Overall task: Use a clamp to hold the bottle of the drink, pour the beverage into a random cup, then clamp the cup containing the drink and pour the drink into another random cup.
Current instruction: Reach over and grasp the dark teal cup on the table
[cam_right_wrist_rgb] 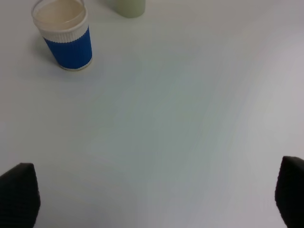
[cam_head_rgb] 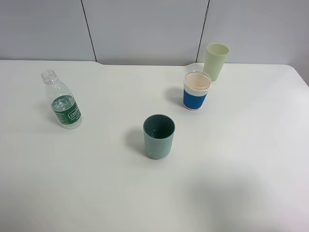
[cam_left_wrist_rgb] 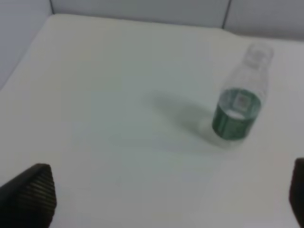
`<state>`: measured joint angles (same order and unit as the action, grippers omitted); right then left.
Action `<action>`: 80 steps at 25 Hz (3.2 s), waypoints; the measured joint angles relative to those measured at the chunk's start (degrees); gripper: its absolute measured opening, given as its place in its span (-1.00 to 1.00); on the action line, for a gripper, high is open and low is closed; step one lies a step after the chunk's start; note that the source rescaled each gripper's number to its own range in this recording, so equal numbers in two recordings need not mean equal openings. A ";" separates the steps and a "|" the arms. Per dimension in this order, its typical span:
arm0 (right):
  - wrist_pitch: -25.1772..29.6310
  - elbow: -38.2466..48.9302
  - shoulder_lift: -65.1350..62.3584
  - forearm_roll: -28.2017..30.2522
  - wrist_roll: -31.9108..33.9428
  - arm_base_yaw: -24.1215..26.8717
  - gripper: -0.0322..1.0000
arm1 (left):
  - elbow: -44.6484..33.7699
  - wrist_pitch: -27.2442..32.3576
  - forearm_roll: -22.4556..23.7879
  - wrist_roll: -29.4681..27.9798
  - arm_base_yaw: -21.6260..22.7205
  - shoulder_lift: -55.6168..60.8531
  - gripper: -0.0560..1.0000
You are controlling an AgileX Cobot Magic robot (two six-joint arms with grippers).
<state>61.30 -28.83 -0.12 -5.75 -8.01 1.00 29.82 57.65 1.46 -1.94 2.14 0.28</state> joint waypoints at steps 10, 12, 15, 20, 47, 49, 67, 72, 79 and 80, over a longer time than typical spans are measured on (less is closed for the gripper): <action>0.00 0.00 0.00 0.00 0.00 0.00 1.00 | -0.95 2.19 -0.78 2.71 -1.13 0.07 1.00; 0.00 0.00 0.00 0.00 0.00 0.00 1.00 | -0.95 2.19 -0.88 2.71 -1.13 0.07 1.00; 0.00 0.00 0.00 0.00 0.00 0.00 1.00 | -0.95 2.19 -0.89 2.76 -1.13 0.07 1.00; 0.00 0.00 0.00 0.00 0.00 0.00 1.00 | -0.95 2.24 -1.46 0.77 -1.13 0.07 1.00; 0.00 0.00 0.00 0.00 0.00 0.00 1.00 | -0.95 2.26 -1.83 0.58 -2.82 0.07 1.00; 0.00 0.00 0.00 0.00 0.00 0.00 1.00 | -0.95 2.32 -1.83 0.58 -2.82 0.07 1.00; 0.00 0.00 0.00 0.00 0.00 0.00 1.00 | -0.95 2.32 -1.89 0.58 -2.82 0.07 1.00; 0.00 0.00 0.00 0.00 0.00 0.00 1.00 | -0.95 2.32 -1.89 0.58 -2.82 0.07 1.00; 0.00 0.00 0.00 0.00 0.00 0.00 1.00 | -0.95 2.32 -1.89 0.58 -2.82 0.07 1.00; 0.00 0.00 0.00 0.00 0.00 0.00 1.00 | -0.95 2.32 -1.89 0.58 -2.82 0.07 1.00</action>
<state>61.30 -28.83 -0.12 -5.75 -8.01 1.00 28.87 59.98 -0.43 -1.37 -0.68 0.35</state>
